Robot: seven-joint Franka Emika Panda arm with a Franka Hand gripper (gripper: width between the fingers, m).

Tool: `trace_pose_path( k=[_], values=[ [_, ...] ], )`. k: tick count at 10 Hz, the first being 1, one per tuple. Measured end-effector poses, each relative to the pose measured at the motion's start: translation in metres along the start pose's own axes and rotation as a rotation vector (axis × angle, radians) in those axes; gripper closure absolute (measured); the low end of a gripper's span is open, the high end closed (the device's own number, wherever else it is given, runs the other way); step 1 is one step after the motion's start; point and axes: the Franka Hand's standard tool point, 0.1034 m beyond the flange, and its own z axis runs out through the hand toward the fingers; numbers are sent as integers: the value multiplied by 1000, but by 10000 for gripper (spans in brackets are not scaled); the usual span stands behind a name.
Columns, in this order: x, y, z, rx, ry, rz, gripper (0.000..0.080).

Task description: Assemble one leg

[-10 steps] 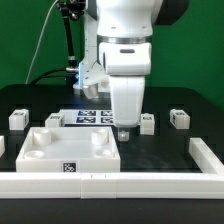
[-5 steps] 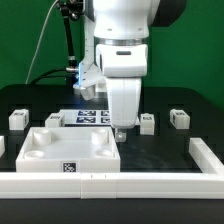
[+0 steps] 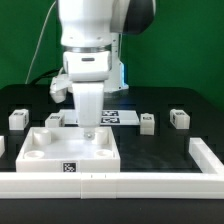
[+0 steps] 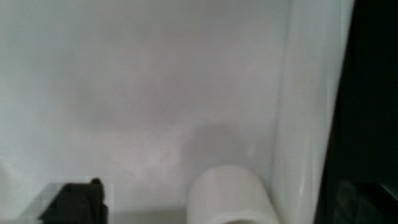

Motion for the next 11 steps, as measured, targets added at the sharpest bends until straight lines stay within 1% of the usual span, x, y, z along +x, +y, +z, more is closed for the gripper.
trace_pose_path(
  k=[2,5,6,7,8,9,10,11],
  values=[
    [-6,-4,5,10,4,14,150],
    [-16,-11,18,32,14,32,150],
    [-17,-13,20,37,16,38,161],
    [-17,-13,20,37,16,38,161],
    [-17,-13,20,37,16,38,331],
    [-17,-13,20,38,16,38,520],
    [-17,-13,20,38,16,38,520],
    [-17,-13,20,37,16,38,701]
  ],
)
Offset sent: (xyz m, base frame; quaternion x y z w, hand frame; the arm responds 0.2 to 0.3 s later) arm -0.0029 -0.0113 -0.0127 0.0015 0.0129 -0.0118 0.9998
